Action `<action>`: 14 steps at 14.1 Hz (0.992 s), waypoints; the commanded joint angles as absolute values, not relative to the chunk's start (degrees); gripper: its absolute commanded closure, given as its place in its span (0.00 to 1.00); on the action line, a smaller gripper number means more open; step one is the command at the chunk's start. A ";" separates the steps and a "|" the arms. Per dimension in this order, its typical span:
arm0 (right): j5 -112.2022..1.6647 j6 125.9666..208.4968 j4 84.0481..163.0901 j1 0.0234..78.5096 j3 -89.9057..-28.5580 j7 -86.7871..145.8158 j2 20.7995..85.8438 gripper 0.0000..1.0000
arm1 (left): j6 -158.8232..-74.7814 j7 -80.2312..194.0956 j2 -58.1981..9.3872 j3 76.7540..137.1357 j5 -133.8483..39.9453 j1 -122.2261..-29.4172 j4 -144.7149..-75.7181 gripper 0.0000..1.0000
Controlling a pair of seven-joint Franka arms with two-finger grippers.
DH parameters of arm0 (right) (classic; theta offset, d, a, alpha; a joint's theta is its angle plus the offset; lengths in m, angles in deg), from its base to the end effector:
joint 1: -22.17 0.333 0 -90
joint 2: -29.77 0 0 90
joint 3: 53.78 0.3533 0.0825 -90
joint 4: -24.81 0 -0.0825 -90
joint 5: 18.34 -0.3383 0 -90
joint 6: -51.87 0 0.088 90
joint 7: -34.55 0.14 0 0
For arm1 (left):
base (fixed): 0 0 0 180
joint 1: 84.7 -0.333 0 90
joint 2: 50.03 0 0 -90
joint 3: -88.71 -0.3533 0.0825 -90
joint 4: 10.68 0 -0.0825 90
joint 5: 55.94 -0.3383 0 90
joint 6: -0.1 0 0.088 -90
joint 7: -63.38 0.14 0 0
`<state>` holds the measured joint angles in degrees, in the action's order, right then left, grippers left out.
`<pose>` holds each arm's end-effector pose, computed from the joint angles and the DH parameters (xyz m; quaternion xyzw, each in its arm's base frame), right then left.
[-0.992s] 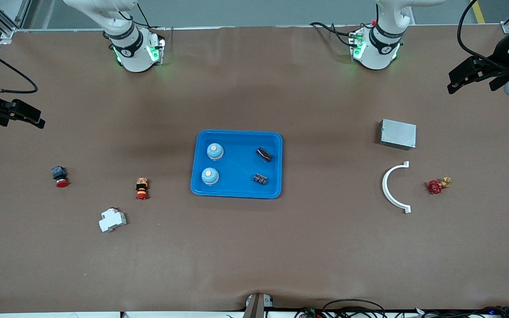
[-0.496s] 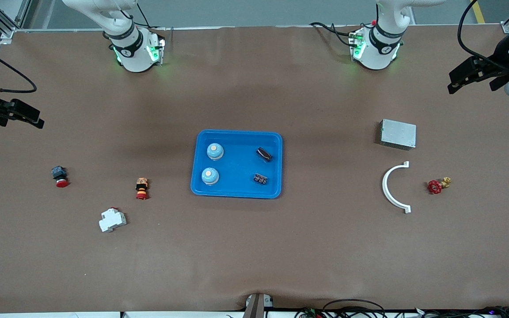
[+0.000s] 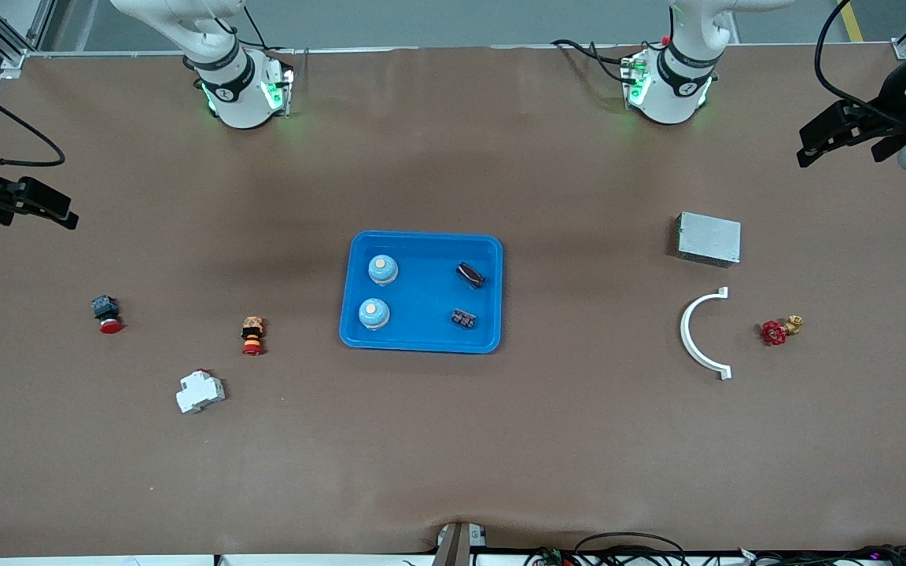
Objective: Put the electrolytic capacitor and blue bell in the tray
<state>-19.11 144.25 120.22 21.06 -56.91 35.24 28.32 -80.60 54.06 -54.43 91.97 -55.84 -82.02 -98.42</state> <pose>0.4996 -0.0356 0.6048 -0.9989 0.0434 0.0136 0.0078 0.4604 -0.0496 0.6688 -0.9993 -0.0295 0.0227 0.0044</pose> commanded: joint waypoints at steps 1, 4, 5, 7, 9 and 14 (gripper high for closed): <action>-18.69 143.99 119.21 21.03 -57.30 34.72 28.54 0.00 | -79.97 56.09 -54.33 92.05 -55.50 -82.15 -97.87 0.00; -18.60 143.28 118.50 21.11 -57.30 35.16 28.54 0.00 | -80.41 55.30 -54.68 92.31 -54.89 -82.15 -98.48 0.00; -18.60 143.37 118.50 21.29 -57.30 35.16 28.54 0.00 | -80.58 55.30 -54.95 92.31 -54.89 -82.06 -99.09 0.00; -18.60 143.89 118.50 21.29 -57.21 35.07 28.54 0.00 | -81.29 55.30 -56.26 92.40 -54.80 -82.06 -101.02 0.00; -18.51 144.07 118.50 21.29 -57.21 35.07 28.63 0.00 | -83.39 55.21 -58.36 92.40 -54.71 -82.06 -104.27 0.00; -18.51 143.98 117.62 21.38 -57.21 35.07 29.15 0.00 | -83.75 55.12 -59.69 92.40 -54.63 -82.06 -105.34 0.00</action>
